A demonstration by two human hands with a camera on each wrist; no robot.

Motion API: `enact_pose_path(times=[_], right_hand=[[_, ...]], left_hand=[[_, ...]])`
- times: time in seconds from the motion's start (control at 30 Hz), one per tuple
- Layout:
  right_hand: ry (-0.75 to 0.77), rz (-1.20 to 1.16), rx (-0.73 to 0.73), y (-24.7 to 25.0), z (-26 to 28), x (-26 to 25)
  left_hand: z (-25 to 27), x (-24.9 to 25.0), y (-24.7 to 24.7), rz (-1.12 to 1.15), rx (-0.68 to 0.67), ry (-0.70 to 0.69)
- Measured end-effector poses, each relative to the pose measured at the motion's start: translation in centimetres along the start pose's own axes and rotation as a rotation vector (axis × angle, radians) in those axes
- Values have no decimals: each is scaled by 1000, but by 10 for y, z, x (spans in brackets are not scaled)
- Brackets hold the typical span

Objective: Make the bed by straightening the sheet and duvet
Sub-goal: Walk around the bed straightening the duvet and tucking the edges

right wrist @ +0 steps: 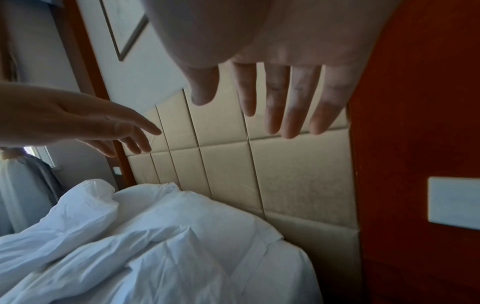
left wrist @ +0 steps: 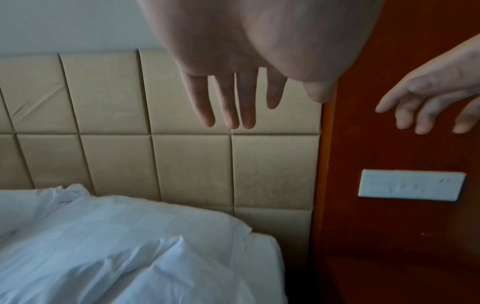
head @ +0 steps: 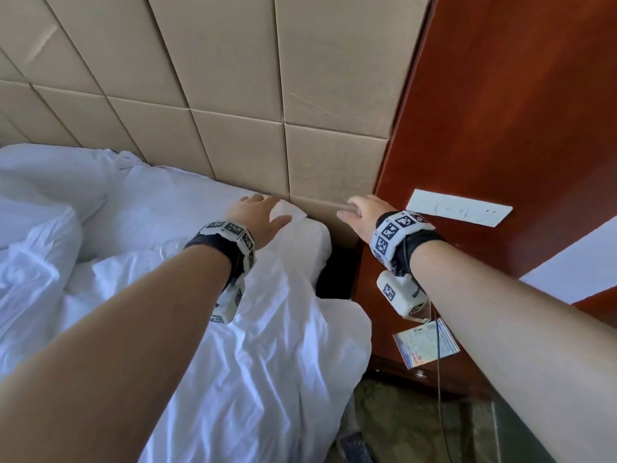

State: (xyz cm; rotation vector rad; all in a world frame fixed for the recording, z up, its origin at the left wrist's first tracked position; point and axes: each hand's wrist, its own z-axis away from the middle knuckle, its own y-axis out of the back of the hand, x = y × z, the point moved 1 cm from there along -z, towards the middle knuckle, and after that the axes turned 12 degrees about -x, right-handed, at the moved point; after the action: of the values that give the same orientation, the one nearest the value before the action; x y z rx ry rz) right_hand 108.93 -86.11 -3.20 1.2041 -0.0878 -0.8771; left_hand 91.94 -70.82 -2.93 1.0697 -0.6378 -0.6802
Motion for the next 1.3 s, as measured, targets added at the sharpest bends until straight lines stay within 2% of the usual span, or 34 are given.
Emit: enact_pose_path(times=[0.2,0.3,0.53,0.6,0.7,0.83,0.9,0.97,1.03,1.17,1.3], right_hand=[[16,-65,-255,-66,-130,25],[-6,-92,-370,-117,-184,37],[-100,-246,-531,-247,-252,50],[-99,-294,-531,-269,-259,46],[-109,-442,-581,-306,-278,38],[-84,-529,-518,-340,-291,19],[-102,-587,-603,-353,-281,5],[-95,-632,-671,-353,-267,-10],[-79,-579,-640,-335,-266,-20],[-33,-523,-469,-257,-295,-35],[92,-496,-385,-179,-318,-63]], left_hand=[[-93,-38,-65,-76,-183,156],[-133,-55,-99,-142,-256,176],[-189,-117,-186,-149,-400,264],[-198,-132,-198,-171,-389,281],[-220,-156,-228,-242,-345,235],[-231,-171,-257,-243,-211,171],[-229,-170,-262,-280,-235,191],[-225,-171,-254,-335,-305,243],[-226,-175,-229,-279,-327,309],[-246,-175,-151,-229,-213,318],[-263,-185,-71,-201,-78,334]])
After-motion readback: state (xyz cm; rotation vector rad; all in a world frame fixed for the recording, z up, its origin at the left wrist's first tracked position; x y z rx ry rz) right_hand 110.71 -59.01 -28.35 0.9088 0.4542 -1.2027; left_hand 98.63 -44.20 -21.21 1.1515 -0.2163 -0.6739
